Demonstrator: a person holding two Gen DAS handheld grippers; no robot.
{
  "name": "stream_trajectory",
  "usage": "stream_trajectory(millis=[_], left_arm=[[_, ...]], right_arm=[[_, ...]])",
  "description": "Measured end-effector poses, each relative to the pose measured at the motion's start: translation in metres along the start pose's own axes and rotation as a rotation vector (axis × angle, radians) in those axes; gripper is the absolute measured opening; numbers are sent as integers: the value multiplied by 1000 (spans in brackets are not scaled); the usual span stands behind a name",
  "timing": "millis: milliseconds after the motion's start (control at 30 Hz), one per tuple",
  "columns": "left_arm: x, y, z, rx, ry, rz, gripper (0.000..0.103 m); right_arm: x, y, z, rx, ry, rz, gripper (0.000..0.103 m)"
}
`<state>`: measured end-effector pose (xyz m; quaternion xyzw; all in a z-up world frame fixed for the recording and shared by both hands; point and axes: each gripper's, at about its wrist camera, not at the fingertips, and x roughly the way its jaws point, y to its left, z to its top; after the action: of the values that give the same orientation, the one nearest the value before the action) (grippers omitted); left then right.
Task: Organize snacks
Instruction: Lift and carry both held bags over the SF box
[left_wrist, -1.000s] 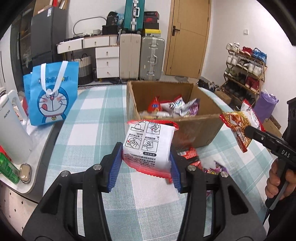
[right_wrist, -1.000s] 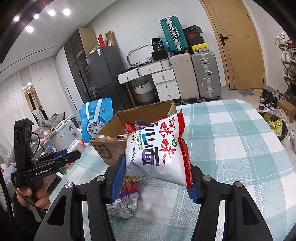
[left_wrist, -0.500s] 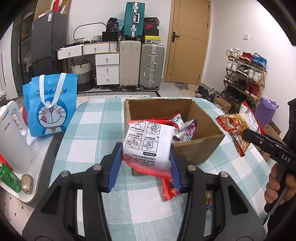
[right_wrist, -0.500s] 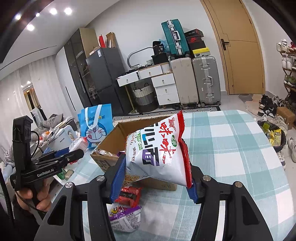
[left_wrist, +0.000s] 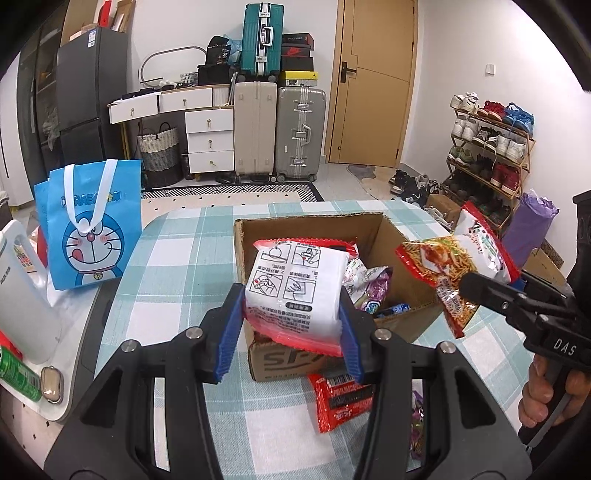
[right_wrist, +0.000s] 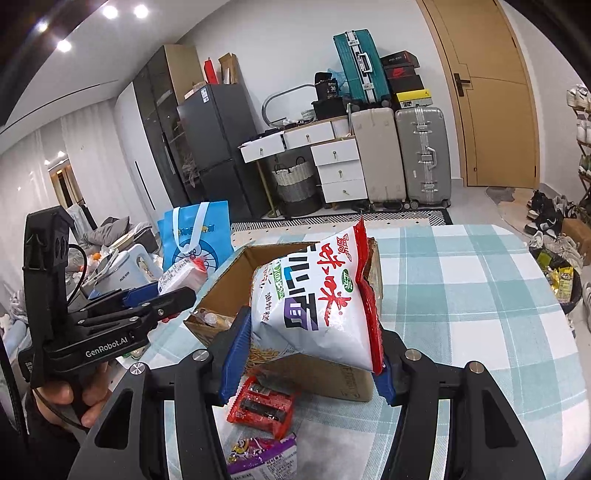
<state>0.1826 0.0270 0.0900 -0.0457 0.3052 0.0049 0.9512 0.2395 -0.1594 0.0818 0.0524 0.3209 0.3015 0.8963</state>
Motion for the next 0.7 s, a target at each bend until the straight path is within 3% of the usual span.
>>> stream_trajectory(millis=[700], left_arm=[[72,-7,14,31,43,18,44]], right_arm=[[58,10,15,-32,58,-56,58]])
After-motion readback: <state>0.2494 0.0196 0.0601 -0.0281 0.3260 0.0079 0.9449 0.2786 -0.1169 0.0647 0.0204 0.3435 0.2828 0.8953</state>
